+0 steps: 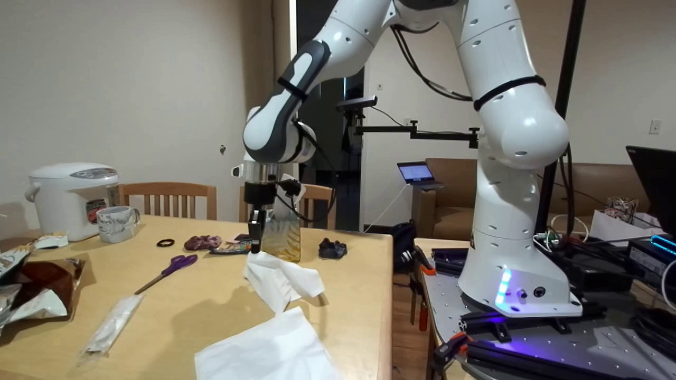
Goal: Remove a tissue from the box and put it on the table
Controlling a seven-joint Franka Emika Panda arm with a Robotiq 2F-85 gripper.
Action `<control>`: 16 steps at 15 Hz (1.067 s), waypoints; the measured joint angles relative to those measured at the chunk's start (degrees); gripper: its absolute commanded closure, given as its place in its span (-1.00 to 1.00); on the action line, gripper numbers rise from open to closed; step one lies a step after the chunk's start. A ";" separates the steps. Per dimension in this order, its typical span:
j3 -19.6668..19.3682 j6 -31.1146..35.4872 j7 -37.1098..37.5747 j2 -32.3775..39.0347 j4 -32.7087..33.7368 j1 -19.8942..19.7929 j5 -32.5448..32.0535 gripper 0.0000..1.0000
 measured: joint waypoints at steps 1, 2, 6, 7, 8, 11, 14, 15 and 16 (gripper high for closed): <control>0.38 1.72 0.00 1.13 0.00 0.01 -0.13 1.00; 0.69 3.02 0.00 2.19 -0.02 -0.01 -0.30 1.00; 1.92 7.52 0.40 3.95 -2.03 -0.17 -0.94 1.00; 2.81 8.76 0.45 4.08 -2.89 -0.57 -0.80 1.00; 4.00 9.97 0.45 4.27 -3.59 -1.17 -0.72 1.00; 7.67 14.30 1.45 5.66 -4.32 -2.79 -0.23 1.00; 13.51 18.17 1.89 8.19 -4.28 -6.41 1.06 1.00; 15.12 18.85 2.04 9.28 -4.15 -7.70 1.08 1.00; 16.12 19.26 2.05 10.40 -3.89 -8.75 1.04 1.00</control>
